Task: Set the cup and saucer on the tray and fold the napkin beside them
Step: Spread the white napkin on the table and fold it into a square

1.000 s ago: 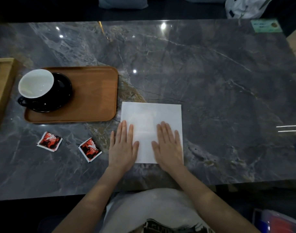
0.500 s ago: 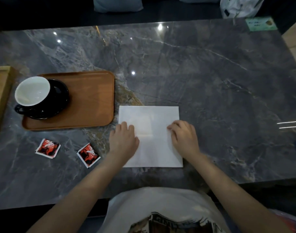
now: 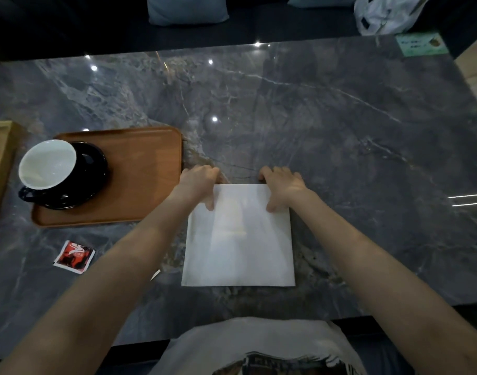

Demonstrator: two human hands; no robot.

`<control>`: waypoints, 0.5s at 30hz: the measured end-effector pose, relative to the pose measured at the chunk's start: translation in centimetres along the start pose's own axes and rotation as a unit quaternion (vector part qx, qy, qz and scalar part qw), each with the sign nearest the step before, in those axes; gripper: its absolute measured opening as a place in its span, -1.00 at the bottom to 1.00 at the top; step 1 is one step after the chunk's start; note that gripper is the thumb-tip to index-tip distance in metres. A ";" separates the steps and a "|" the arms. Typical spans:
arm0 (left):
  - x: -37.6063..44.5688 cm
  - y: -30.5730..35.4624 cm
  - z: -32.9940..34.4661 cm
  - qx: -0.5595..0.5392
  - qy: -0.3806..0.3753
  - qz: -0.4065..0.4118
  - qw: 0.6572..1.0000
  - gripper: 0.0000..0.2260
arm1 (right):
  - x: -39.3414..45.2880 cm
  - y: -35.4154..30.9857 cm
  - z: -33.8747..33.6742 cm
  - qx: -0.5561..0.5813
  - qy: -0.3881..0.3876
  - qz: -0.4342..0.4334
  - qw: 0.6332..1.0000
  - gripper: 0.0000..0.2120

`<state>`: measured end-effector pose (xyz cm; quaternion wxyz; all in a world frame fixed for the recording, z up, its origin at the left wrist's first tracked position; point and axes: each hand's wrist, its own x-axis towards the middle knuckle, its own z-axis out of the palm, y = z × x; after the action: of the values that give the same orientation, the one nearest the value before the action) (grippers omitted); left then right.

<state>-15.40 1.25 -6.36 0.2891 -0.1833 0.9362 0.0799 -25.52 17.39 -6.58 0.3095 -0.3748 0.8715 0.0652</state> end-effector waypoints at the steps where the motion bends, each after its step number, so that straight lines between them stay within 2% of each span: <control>1: 0.2 -0.1 -0.2 -0.004 -0.016 0.001 1.000 -0.37 | 0.2 0.0 -0.4 0.000 -0.018 0.000 1.000 -0.35; 4: 0.1 0.0 -0.6 -0.008 -0.042 -0.004 0.999 -0.38 | 0.6 0.1 -1.1 -0.003 -0.060 -0.006 0.998 -0.43; 8: -0.2 -0.1 -0.7 0.011 -0.040 -0.001 0.999 -0.44 | 0.7 -0.2 -1.6 -0.040 -0.057 -0.015 0.997 -0.47; 15: -2.0 0.0 1.1 0.002 0.075 0.022 0.997 -0.77 | -0.9 -0.6 -0.4 -0.052 0.000 -0.024 0.998 -0.78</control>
<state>-13.26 2.10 -6.15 0.2167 -0.1679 0.9591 0.0702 -24.81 17.39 -5.62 0.2913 -0.4114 0.8574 0.1033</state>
